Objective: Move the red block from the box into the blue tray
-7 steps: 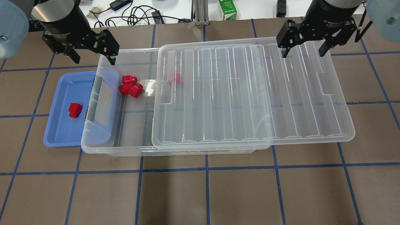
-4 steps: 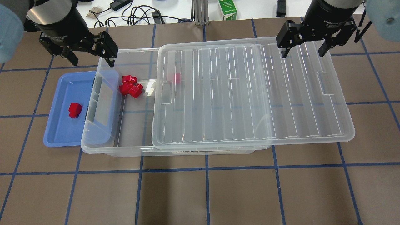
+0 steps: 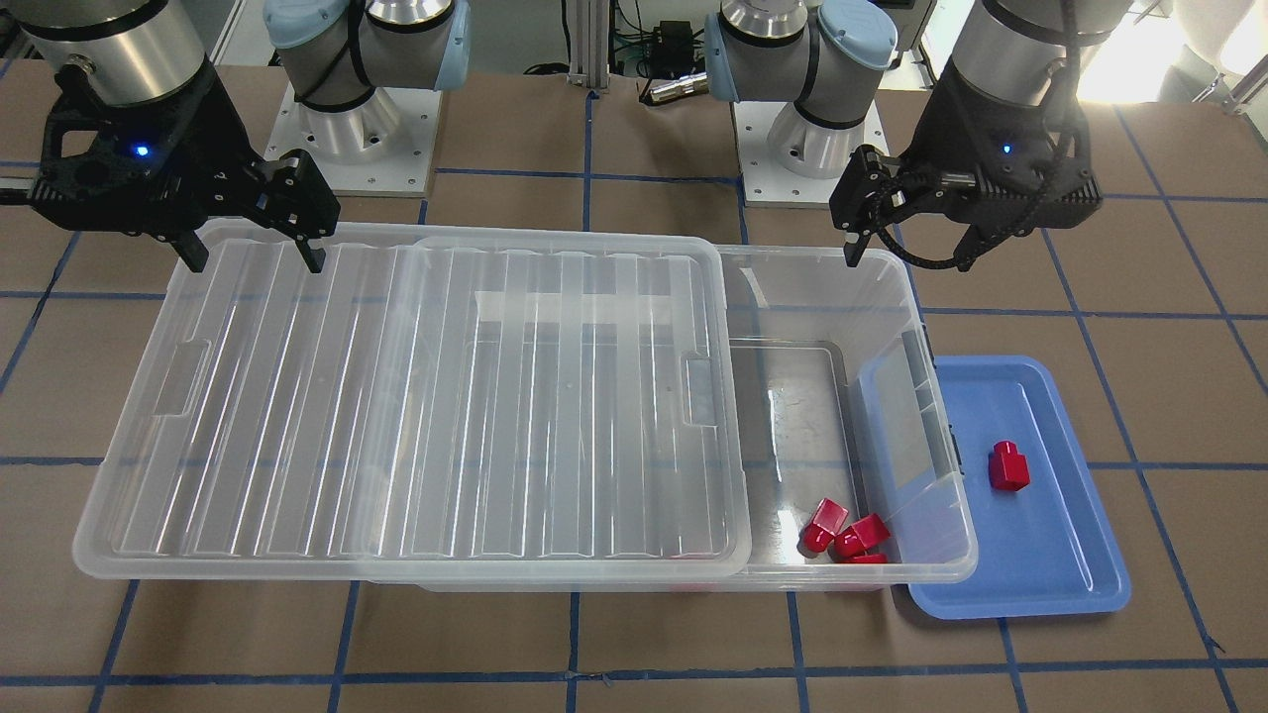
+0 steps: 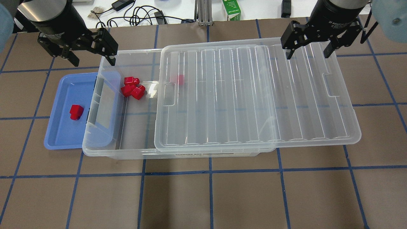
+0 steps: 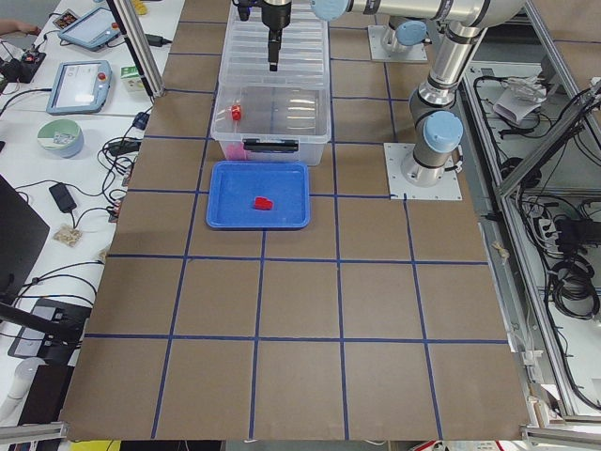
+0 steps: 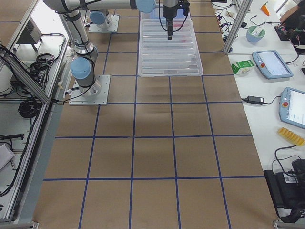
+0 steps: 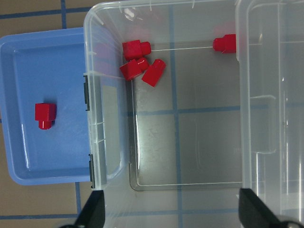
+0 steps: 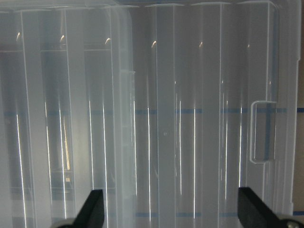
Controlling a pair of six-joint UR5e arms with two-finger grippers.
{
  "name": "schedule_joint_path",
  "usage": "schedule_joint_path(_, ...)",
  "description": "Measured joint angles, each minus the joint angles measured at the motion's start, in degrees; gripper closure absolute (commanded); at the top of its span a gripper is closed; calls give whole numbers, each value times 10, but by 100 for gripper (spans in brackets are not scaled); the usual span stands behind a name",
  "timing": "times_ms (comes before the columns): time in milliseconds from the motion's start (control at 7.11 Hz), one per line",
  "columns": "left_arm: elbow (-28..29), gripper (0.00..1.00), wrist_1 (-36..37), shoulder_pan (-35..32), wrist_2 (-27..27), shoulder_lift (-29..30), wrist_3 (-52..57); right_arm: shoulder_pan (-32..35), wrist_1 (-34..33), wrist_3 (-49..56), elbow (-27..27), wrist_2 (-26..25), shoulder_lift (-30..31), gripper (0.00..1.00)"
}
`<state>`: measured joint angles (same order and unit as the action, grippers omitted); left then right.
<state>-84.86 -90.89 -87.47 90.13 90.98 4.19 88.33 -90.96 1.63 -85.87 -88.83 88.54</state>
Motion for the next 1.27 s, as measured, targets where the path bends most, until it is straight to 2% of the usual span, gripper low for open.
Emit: schedule_joint_path(1266,-1,0,-3,0,0,3,0,-10,5,4,10,-6,-5,0)
